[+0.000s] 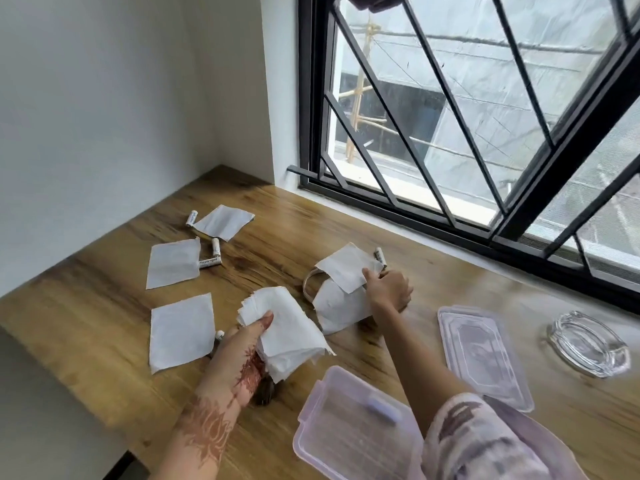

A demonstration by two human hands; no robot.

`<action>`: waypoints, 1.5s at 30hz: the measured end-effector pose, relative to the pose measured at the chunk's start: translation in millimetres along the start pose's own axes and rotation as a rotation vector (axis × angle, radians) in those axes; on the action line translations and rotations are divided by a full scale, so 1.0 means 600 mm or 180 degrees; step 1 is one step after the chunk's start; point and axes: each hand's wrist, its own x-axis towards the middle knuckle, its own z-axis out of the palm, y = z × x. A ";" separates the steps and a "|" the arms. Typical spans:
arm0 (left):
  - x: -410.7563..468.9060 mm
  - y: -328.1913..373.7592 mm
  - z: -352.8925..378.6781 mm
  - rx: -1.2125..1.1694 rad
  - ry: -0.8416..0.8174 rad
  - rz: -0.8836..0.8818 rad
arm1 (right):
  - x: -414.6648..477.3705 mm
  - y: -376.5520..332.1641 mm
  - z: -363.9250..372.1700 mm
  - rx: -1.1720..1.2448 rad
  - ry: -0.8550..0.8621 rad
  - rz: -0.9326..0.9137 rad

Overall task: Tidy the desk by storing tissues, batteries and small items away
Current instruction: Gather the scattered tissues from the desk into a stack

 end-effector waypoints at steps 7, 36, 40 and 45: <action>0.008 -0.013 -0.003 -0.0038 0.0144 0.0003 | 0.006 -0.007 0.017 -0.0384 -0.0019 -0.0009; 0.028 0.078 -0.073 -0.0336 -0.1303 -0.0214 | -0.319 -0.038 -0.022 -0.0095 -0.0954 -0.4019; 0.040 0.077 -0.069 -0.0003 -0.1165 -0.0173 | -0.323 -0.044 -0.030 -0.0065 -0.1421 -0.3364; 0.063 0.077 -0.061 0.0142 -0.0713 -0.0038 | -0.259 -0.031 -0.047 0.0329 -0.0594 -0.2340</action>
